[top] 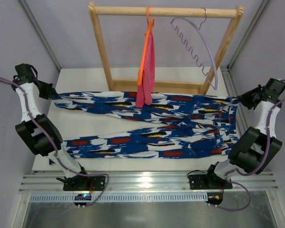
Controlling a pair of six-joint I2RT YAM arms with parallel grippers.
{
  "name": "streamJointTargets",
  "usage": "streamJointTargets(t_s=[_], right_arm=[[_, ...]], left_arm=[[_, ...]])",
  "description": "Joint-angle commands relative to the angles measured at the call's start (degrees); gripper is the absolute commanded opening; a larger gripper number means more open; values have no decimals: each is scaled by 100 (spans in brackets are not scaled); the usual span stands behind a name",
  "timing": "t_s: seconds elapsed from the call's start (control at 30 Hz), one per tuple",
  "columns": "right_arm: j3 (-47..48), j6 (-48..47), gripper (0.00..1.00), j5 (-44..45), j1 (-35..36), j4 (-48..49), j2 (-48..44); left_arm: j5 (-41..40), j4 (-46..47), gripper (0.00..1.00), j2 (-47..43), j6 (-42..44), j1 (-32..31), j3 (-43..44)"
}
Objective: Place the trousers on the hanger
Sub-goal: Fold the trousers
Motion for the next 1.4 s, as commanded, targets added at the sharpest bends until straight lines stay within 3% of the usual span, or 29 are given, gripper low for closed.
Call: streamJointTargets(t_s=[0.0, 0.3, 0.57, 0.7, 1.03, 1.37], right_arm=[[-219, 67, 4, -223, -344, 799, -428], [-782, -90, 4, -250, -353, 579, -946], [-1459, -240, 3, -118, -528, 518, -1333], [-1556, -276, 4, -30, -748, 377, -1587], [-1459, 75, 4, -328, -1038, 386, -1860], [-1688, 419, 4, -662, -1504, 298, -2098]], left_arm=[[-301, 42, 0, -411, 194, 404, -145], [-362, -134, 0, -1008, 616, 536, -628], [-424, 401, 0, -1913, 599, 668, -2156], [-196, 507, 0, -2273, 503, 957, -2448], [437, 359, 0, -2381, 248, 1257, -2116], [551, 200, 0, -2460, 72, 1661, -2079]])
